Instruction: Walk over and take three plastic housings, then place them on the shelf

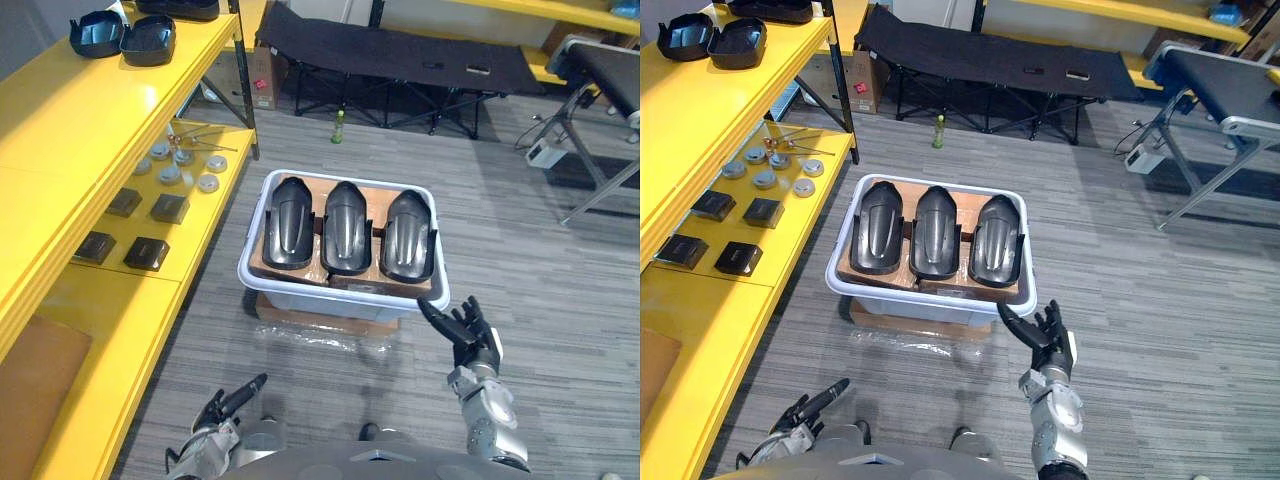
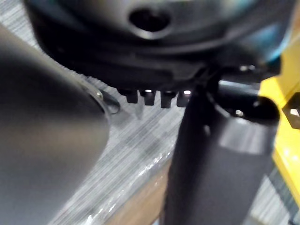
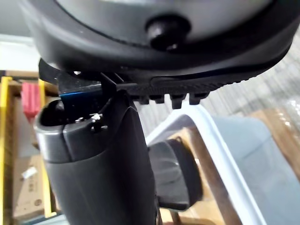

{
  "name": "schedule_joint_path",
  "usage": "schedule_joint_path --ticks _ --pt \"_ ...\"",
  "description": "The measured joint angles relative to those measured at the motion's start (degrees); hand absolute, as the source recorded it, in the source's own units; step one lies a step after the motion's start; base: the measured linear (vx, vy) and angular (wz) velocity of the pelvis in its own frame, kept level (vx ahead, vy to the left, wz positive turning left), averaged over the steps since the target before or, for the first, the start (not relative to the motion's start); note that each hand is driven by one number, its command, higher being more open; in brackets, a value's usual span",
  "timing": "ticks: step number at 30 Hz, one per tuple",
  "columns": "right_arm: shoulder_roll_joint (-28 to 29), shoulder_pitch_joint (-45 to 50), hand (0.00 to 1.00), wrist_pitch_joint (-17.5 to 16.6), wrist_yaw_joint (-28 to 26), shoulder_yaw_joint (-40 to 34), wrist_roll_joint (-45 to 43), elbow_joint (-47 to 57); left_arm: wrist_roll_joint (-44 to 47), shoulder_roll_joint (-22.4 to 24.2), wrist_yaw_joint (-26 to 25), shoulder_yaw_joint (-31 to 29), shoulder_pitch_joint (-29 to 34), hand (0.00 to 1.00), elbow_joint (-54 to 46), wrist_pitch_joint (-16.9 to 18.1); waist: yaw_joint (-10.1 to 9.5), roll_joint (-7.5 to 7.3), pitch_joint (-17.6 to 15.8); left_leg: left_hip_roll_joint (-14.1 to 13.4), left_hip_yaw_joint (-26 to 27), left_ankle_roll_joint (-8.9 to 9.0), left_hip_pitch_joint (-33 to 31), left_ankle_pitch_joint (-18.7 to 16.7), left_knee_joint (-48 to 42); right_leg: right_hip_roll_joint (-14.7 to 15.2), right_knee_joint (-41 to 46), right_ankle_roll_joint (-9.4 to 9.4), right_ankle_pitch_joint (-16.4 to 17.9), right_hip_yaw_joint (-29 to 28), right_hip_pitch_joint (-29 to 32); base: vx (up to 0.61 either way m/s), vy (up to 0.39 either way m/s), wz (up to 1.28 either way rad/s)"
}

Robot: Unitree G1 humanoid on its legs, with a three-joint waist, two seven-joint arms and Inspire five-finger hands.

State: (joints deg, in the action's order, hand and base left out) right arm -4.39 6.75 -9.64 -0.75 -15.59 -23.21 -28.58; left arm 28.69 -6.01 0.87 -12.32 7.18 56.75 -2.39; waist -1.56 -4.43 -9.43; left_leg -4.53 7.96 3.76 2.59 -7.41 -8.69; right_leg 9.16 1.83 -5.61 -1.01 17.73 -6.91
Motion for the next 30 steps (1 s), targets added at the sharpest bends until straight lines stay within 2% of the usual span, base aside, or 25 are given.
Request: schedule_joint_path --ticks 3,4,6,9,10,13,14,16,18,22,24,27,30 --pt "-2.1 -1.0 1.0 0.3 -0.4 -2.5 -0.1 -0.3 -0.1 -0.6 0.4 0.0 1.2 1.0 0.0 0.2 -0.04 -0.02 0.0 0.3 -0.1 -0.53 0.0 0.3 0.4 0.2 -0.1 0.0 -0.7 -0.1 0.2 -0.09 0.043 -0.02" --pt "-3.6 -1.5 1.0 0.5 -0.4 -3.2 -0.1 -0.3 -0.3 -0.7 0.7 0.0 2.0 1.0 0.0 0.5 0.02 -0.06 0.0 0.8 -0.2 -1.17 0.0 0.7 1.3 0.6 -0.1 -0.01 -0.7 -0.3 0.5 -0.13 0.031 -0.04" --pt "-6.5 -3.5 1.0 1.3 0.2 -4.2 -0.1 -1.8 -1.9 -0.9 0.8 0.0 3.0 1.0 0.0 1.0 0.02 0.02 0.0 1.5 -0.1 -1.29 -0.2 1.6 2.7 1.1 -0.1 -0.04 -0.6 -0.5 1.4 -0.13 0.022 -0.03" --pt "-11.8 -9.7 1.0 4.8 2.6 -5.7 -1.8 -8.7 -3.9 -1.4 1.4 0.0 4.6 1.0 -0.1 1.2 -0.32 -0.03 -0.3 2.4 -1.0 -1.56 -2.2 2.8 3.4 1.9 0.1 -0.31 1.2 -0.2 3.2 -0.18 -0.009 0.14" --pt "-13.5 -13.2 1.0 5.8 4.1 -7.1 -3.5 -12.6 -4.0 -1.4 2.0 0.0 4.7 1.0 -0.2 1.3 -0.56 -0.12 -1.1 2.3 -2.1 -1.68 -4.8 2.9 1.5 2.1 0.3 -0.32 1.3 0.4 4.7 -0.17 -0.012 0.38" --pt "-18.5 -23.3 1.0 6.4 7.0 -10.8 -6.8 -22.2 -2.3 -0.8 4.3 0.1 2.8 1.0 -2.9 2.4 -2.07 2.08 -6.4 0.3 -5.2 -1.22 -13.3 0.8 -8.8 0.3 2.1 -0.47 1.0 1.8 7.8 -0.2 -0.018 0.39" --pt "-19.8 -26.1 1.0 6.4 7.8 -11.6 -7.1 -22.9 -2.0 -1.0 4.8 0.1 1.4 1.0 -3.5 3.1 -3.15 3.3 -8.9 -0.6 -6.1 -1.13 -16.2 -0.2 -12.5 -0.5 3.2 -0.48 0.8 2.4 8.9 -0.2 -0.009 0.23" --pt "-20.2 -29.1 1.0 6.4 8.1 -12.2 -7.6 -22.8 -1.6 -1.1 5.3 0.1 0.3 1.0 -4.4 3.9 -3.95 3.43 -11.5 -1.4 -6.9 -1.13 -18.7 -1.0 -15.4 -1.0 5.0 -0.3 0.8 2.8 10.6 -0.14 0.016 0.11" --pt "-20.7 -31.7 1.0 6.4 9.0 -12.7 -7.6 -21.1 -1.0 -1.1 5.8 0.2 -1.7 1.0 -5.5 5.0 -6.06 2.94 -14.2 -2.2 -7.1 -1.53 -22.2 -1.5 -18.4 -1.2 8.1 0.32 1.2 2.8 13.7 -0.09 0.022 0.02" --pt "-21.6 -37.5 1.0 6.4 9.4 -11.8 -7.5 -19.8 0.1 -0.7 5.5 0.9 -5.0 1.0 -5.4 5.5 -6.6 3.21 -16.1 -1.8 -7.3 -2.2 -26.6 -2.2 -21.4 0.1 12.5 0.86 1.7 2.9 18.5 -0.06 0.071 0.0" --pt "-24.4 -39.9 1.0 6.4 10.4 -10.0 -7.3 -18.1 0.7 0.0 5.5 2.6 -7.2 1.0 -5.5 6.0 -6.74 4.2 -17.7 -1.0 -7.3 -2.78 -28.3 -1.9 -21.8 1.2 13.9 0.83 1.8 2.9 20.5 -0.05 0.098 0.03" --pt "-26.9 -42.8 1.0 6.9 11.4 -7.1 -6.3 -17.8 2.1 0.6 5.6 3.1 -7.8 1.0 -5.6 6.1 -6.73 4.35 -17.9 -0.6 -6.6 -3.08 -30.1 -1.6 -21.7 2.0 14.8 0.83 1.6 2.3 23.1 -0.02 0.058 -0.06" --pt "-31.0 -46.4 1.0 8.8 13.0 -4.1 -4.9 -17.8 3.3 1.0 5.6 3.5 -8.6 1.0 -5.7 6.1 -6.7 5.04 -19.2 0.1 -6.4 -3.34 -30.8 -0.8 -20.7 2.8 15.5 0.88 1.7 2.3 24.4 0.01 0.017 0.02"
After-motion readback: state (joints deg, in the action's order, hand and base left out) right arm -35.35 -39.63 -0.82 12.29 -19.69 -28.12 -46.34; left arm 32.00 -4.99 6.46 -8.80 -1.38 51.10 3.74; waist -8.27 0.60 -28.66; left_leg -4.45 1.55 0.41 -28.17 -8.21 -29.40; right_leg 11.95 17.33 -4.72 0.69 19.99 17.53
